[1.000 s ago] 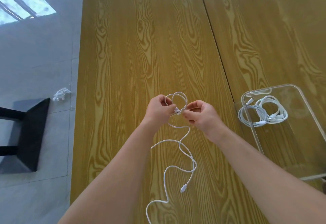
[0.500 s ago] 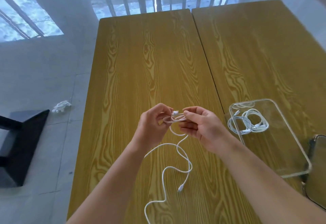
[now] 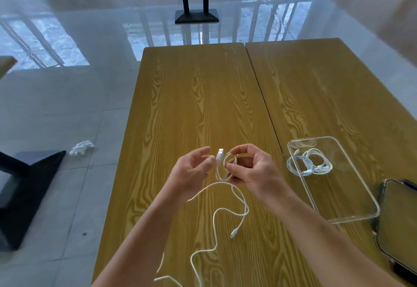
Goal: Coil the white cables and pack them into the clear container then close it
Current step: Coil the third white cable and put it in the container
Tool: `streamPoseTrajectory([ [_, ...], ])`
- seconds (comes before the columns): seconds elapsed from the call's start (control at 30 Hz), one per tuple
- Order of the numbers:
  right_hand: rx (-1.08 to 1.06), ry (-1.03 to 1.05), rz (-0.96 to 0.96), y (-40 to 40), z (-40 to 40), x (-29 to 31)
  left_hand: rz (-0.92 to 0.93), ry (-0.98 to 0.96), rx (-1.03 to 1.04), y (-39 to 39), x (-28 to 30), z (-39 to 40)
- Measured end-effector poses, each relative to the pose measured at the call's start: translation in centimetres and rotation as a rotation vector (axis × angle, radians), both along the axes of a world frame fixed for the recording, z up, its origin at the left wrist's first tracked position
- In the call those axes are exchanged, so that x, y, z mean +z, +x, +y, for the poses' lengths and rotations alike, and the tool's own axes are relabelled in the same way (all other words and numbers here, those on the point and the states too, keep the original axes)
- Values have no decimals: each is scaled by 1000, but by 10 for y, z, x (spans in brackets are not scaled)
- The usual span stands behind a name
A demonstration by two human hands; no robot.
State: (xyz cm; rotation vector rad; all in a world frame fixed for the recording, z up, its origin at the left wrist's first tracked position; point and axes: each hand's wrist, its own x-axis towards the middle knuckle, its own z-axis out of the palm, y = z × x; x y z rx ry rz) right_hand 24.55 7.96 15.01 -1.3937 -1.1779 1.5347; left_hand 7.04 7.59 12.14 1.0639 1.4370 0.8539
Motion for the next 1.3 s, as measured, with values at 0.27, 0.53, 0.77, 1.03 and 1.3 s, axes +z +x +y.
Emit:
streamPoseTrajectory([
  [0.27, 143, 125, -130, -20, -41, 14, -247, -160, 96, 7, 19, -35],
  [0.53, 181, 281, -282, -24, -58, 24, -304, -146, 138, -8, 24, -54],
  [0.77, 327, 725, -683, -26, -60, 21, -334, -258, 36, -17, 36, -64],
  [1.03, 387, 670, -668, -34, -57, 33, -204, -201, -144, -17, 52, -74],
  [1.3, 345, 737, -576, -40, -46, 43, -312, -38, -201, -28, 52, -78],
])
